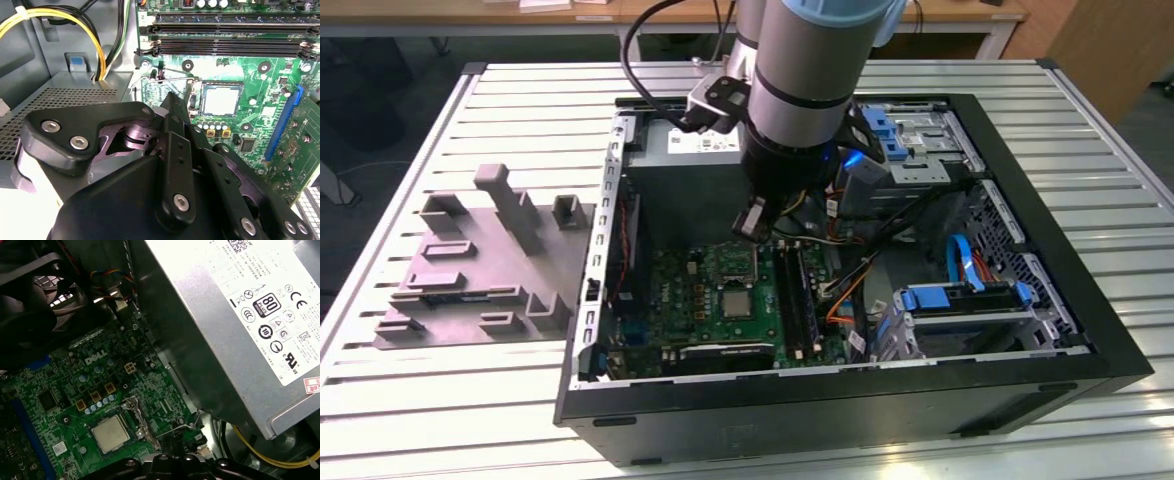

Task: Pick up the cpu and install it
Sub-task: 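Close the cpu cover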

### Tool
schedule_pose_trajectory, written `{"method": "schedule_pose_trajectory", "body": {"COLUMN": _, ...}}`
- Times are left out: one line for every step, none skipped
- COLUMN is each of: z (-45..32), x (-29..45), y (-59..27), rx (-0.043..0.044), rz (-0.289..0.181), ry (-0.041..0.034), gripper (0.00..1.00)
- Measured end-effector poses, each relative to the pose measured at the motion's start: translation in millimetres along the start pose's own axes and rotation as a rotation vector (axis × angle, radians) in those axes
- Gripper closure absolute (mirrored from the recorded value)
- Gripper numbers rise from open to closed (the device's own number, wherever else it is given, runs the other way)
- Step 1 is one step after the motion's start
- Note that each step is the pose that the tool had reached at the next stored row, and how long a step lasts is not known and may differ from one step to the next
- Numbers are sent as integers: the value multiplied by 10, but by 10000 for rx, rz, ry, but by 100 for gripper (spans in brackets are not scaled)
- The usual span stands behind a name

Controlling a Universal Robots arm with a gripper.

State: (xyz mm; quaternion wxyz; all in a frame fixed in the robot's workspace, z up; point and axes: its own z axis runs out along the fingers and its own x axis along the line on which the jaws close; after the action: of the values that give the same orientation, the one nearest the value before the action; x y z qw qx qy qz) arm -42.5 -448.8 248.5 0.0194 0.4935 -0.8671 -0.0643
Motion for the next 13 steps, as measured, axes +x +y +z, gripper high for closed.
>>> {"method": "schedule_pose_trajectory", "body": {"z": -1, "x": 2, "y": -1, "rx": 9, "rz": 2, "ry": 16, "gripper": 89}}
{"method": "schedule_pose_trajectory", "body": {"z": -1, "x": 3, "y": -2, "rx": 19, "rz": 3, "ry": 34, "gripper": 89}}
{"method": "schedule_pose_trajectory", "body": {"z": -1, "x": 4, "y": -3, "rx": 32, "rz": 4, "ry": 55, "gripper": 89}}
{"method": "schedule_pose_trajectory", "body": {"z": -1, "x": 6, "y": -3, "rx": 50, "rz": 7, "ry": 83, "gripper": 89}}
{"method": "schedule_pose_trajectory", "body": {"z": -1, "x": 8, "y": -3, "rx": 66, "rz": 10, "ry": 109, "gripper": 89}}
{"method": "schedule_pose_trajectory", "body": {"z": -1, "x": 11, "y": -4, "rx": 80, "rz": 12, "ry": 134, "gripper": 89}}
{"method": "schedule_pose_trajectory", "body": {"z": -1, "x": 14, "y": -5, "rx": 93, "rz": 14, "ry": 156, "gripper": 89}}
{"method": "schedule_pose_trajectory", "body": {"z": -2, "x": 16, "y": -6, "rx": 105, "rz": 14, "ry": 178, "gripper": 89}}
{"method": "schedule_pose_trajectory", "body": {"z": -2, "x": 19, "y": -8, "rx": 123, "rz": 15, "ry": 207, "gripper": 89}}
{"method": "schedule_pose_trajectory", "body": {"z": -2, "x": 21, "y": -8, "rx": 140, "rz": 16, "ry": 234, "gripper": 89}}
{"method": "schedule_pose_trajectory", "body": {"z": -1, "x": 22, "y": -8, "rx": 161, "rz": 18, "ry": 270, "gripper": 89}}
{"method": "schedule_pose_trajectory", "body": {"z": -1, "x": 24, "y": -7, "rx": 190, "rz": 21, "ry": 321, "gripper": 89}}
{"method": "schedule_pose_trajectory", "body": {"z": -1, "x": 24, "y": -7, "rx": 228, "rz": 23, "ry": 384, "gripper": 89}}
